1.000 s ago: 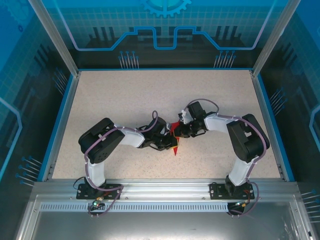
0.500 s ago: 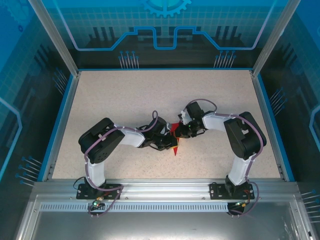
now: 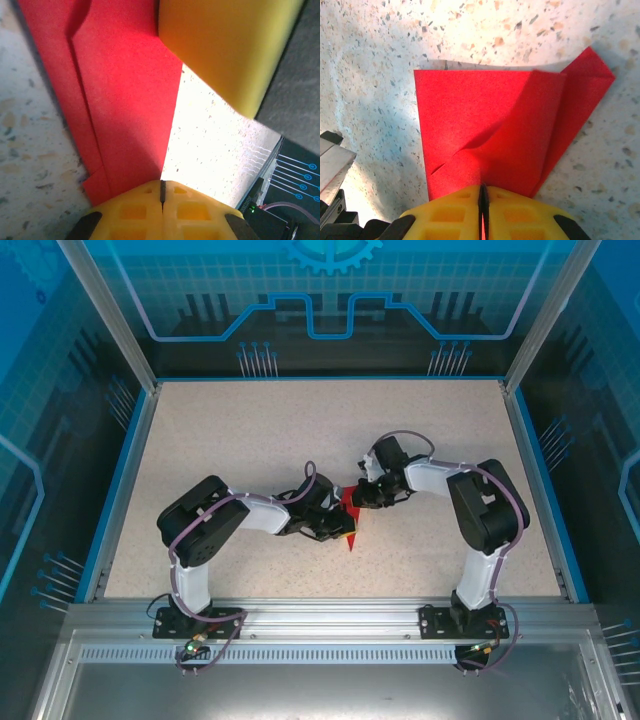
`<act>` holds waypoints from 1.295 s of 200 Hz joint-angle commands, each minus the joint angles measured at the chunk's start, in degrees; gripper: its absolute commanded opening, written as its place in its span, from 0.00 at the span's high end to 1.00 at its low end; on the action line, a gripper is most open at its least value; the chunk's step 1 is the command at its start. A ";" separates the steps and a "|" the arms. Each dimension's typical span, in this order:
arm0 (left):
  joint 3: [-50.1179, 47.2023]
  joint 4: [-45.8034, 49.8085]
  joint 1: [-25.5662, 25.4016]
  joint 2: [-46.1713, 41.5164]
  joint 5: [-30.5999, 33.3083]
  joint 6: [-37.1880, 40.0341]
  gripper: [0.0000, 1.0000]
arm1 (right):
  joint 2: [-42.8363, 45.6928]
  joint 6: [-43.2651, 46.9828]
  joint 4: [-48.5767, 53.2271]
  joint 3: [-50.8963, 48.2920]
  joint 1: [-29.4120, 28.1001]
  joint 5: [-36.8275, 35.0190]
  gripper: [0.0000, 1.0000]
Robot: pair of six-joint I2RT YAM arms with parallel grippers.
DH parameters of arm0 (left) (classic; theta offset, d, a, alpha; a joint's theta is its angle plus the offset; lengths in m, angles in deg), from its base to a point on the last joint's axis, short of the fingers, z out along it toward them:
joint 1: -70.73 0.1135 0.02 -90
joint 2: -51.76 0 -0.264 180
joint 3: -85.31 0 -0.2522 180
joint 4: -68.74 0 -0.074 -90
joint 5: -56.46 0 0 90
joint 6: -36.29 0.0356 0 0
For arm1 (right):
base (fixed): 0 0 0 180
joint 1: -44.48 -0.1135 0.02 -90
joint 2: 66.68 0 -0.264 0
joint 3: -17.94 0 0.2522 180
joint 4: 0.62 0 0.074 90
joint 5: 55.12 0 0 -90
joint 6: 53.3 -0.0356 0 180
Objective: Fold a paper plane with a square sheet of paper (fold left side to right side)
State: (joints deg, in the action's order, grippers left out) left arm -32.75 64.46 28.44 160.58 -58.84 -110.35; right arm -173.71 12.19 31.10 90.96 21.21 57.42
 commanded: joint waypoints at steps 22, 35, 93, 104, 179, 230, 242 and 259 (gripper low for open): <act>-0.99 8.44 -1.20 2.72 0.43 1.00 0.97 | -3.06 2.25 1.71 3.52 2.25 -4.74 0.88; -0.98 8.46 -1.17 2.72 0.34 0.94 0.97 | -3.55 2.45 1.99 4.16 2.76 -4.79 0.88; -0.76 8.49 -1.17 2.94 0.32 0.92 0.97 | -5.06 2.99 2.23 6.34 4.76 -4.72 0.88; -0.80 8.47 -1.22 3.07 0.29 0.92 0.97 | -5.45 3.01 2.26 6.81 5.11 -4.68 0.88; -0.72 8.37 -1.18 3.40 0.20 0.88 0.97 | -7.82 3.24 3.15 10.61 7.55 -4.62 0.88; -0.63 8.38 -1.21 3.51 0.11 0.90 0.97 | -9.81 3.46 4.00 13.70 8.57 -4.45 0.88; -0.62 8.46 -1.15 3.51 0.10 0.91 0.97 | -10.26 3.44 4.08 14.26 8.85 -4.39 0.88; -0.43 8.55 -1.21 3.60 0.05 1.01 0.98 | -10.86 3.45 4.26 15.01 9.50 -4.36 0.88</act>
State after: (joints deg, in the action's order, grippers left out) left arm -31.92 64.22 28.44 161.23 -58.14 -110.33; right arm -182.14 14.35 38.75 103.60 27.77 59.28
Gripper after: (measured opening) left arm 0.050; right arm 0.120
